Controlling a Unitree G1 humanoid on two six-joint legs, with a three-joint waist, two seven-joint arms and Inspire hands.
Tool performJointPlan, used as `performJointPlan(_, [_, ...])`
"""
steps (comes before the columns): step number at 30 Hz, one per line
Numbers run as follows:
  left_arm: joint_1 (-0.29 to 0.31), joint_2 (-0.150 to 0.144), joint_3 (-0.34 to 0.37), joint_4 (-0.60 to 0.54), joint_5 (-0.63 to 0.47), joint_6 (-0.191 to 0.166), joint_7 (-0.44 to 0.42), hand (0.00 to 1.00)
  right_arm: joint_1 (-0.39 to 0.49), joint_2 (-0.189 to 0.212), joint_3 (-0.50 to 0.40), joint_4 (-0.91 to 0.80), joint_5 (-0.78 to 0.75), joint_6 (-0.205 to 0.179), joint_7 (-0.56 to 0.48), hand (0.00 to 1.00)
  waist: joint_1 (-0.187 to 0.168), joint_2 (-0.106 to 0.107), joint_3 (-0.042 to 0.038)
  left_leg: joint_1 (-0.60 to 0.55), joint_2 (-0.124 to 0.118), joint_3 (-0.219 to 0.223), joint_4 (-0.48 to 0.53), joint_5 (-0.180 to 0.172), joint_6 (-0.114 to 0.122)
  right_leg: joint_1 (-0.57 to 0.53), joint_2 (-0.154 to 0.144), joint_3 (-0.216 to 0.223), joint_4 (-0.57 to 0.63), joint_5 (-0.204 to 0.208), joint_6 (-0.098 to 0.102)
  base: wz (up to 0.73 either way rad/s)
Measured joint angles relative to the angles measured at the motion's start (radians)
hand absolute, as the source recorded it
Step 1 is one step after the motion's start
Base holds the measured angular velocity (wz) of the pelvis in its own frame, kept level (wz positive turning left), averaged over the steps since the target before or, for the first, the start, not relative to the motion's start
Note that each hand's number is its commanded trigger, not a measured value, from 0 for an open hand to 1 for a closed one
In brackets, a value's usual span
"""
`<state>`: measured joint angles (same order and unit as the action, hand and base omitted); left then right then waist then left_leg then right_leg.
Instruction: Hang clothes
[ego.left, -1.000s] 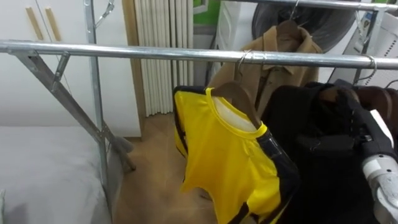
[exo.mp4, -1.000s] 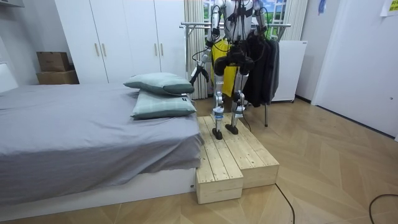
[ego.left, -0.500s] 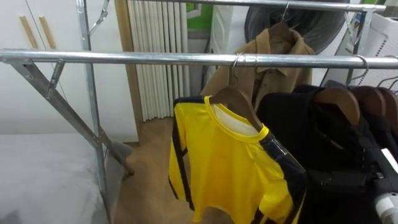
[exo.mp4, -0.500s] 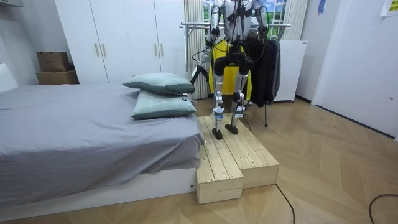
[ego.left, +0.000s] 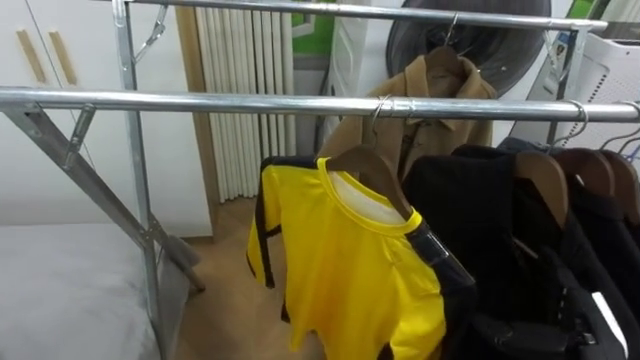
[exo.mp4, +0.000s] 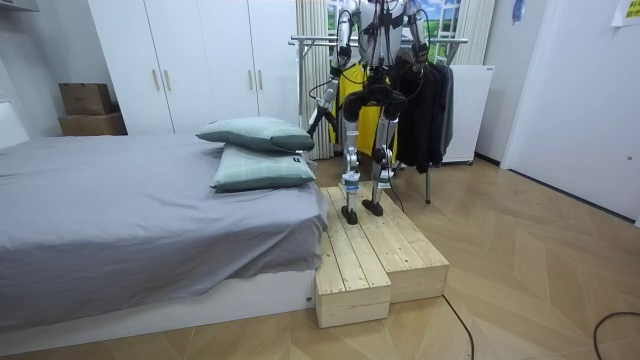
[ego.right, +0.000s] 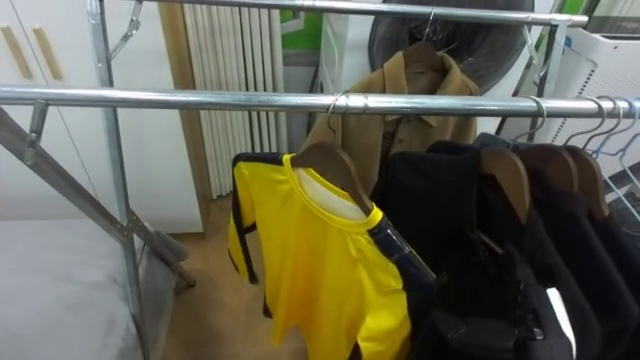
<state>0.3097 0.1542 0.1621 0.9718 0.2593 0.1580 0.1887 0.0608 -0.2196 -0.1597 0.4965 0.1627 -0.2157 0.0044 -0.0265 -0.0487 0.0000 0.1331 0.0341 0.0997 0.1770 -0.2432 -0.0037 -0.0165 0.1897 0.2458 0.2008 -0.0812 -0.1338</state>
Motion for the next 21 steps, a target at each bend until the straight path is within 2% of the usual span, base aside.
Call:
performJointPlan(4, [0.000,-0.008,0.002,0.000,-0.010,-0.011,0.000,0.00,0.000,0.027,-0.008,0.061,0.053,-0.056,0.031,0.00,-0.002,0.011,-0.0074,0.028,0.004,0.001,-0.009,-0.006,-0.002,0.025,0.004,0.004,-0.001,-0.010,-0.007,0.00])
performJointPlan(9, [-0.004,-0.015,0.003,0.019,-0.011,-0.044,-0.004,0.00,0.007,0.025,-0.023,0.112,0.084,-0.107,0.066,0.00,-0.012,0.019,-0.0135,0.035,0.001,0.005,-0.001,-0.006,-0.002,0.045,0.003,0.017,-0.013,-0.023,-0.004,0.05])
performJointPlan(12, [-0.008,-0.019,0.011,0.035,-0.009,-0.052,-0.026,0.00,0.008,0.008,-0.031,0.147,0.090,-0.141,0.090,0.00,-0.013,0.021,-0.0147,0.032,-0.001,0.008,0.003,-0.006,-0.002,0.044,0.000,0.018,-0.013,-0.026,-0.003,0.00])
performJointPlan(14, [-0.008,-0.021,0.022,0.053,-0.009,-0.062,-0.047,0.00,0.008,-0.023,-0.033,0.182,0.111,-0.166,0.107,0.00,-0.013,0.024,-0.0170,0.032,-0.005,0.019,0.003,-0.005,-0.002,0.044,-0.004,0.017,-0.013,-0.029,-0.001,0.00])
performJointPlan(17, [-0.012,-0.024,0.034,0.076,-0.011,-0.072,-0.071,0.00,0.010,-0.048,-0.044,0.200,0.135,-0.168,0.108,0.00,-0.013,0.027,-0.0227,0.034,-0.008,0.038,0.003,-0.005,-0.002,0.046,-0.010,0.013,-0.011,-0.032,0.001,0.00])
performJointPlan(21, [-0.020,-0.026,0.056,0.094,-0.011,-0.073,-0.099,0.00,0.035,-0.064,-0.059,0.202,0.148,-0.178,0.106,0.00,-0.013,0.030,-0.0252,0.038,-0.011,0.057,0.003,-0.005,-0.002,0.052,-0.016,0.012,-0.011,-0.040,0.006,0.05])
